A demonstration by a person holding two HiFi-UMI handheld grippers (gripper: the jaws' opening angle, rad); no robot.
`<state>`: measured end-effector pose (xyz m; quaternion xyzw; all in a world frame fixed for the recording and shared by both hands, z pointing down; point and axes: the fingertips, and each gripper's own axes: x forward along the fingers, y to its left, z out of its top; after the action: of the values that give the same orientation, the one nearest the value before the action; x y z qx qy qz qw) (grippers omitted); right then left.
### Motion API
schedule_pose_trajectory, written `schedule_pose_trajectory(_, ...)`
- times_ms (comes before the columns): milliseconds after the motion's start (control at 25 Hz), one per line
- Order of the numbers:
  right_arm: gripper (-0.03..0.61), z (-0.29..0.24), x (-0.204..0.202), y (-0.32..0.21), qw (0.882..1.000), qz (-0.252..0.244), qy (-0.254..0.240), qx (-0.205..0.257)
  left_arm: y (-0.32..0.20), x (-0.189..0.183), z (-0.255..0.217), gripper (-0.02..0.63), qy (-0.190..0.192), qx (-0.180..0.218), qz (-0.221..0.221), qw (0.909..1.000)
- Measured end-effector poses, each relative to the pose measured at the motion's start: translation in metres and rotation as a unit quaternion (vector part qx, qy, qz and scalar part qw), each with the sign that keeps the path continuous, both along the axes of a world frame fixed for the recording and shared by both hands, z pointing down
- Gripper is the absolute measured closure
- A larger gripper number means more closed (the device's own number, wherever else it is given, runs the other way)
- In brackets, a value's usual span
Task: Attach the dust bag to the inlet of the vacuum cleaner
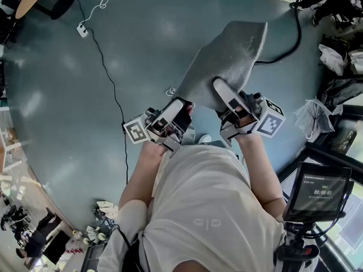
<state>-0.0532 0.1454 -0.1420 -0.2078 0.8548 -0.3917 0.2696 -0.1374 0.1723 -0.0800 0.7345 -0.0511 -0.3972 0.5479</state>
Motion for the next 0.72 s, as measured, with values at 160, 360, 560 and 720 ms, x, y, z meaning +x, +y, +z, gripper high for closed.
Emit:
schedule_pose_trajectory(160, 0.561, -0.019, -0.023, -0.025, 1.000, -0.007, -0.028, 0.003, -0.013, -0.016, -0.008, 0.345, 0.018, 0.012, 0.038, 0.9990)
schedule_pose_trajectory(360, 0.560, -0.034, -0.048, -0.068, 0.999, -0.035, -0.038, 0.004, -0.031, -0.032, 0.001, 0.344, -0.058, 0.044, 0.030, 0.9969)
schedule_pose_trajectory(560, 0.561, -0.019, -0.030, -0.144, 0.997, -0.068, -0.028, -0.022, -0.080, 0.000, 0.040, 0.344, -0.386, 0.150, -0.049, 0.9087)
schedule_pose_trajectory(720, 0.560, -0.010, -0.009, -0.201, 0.992, -0.099, -0.059, -0.042, -0.118, 0.006, 0.045, 0.342, -0.559, 0.208, -0.113, 0.7951)
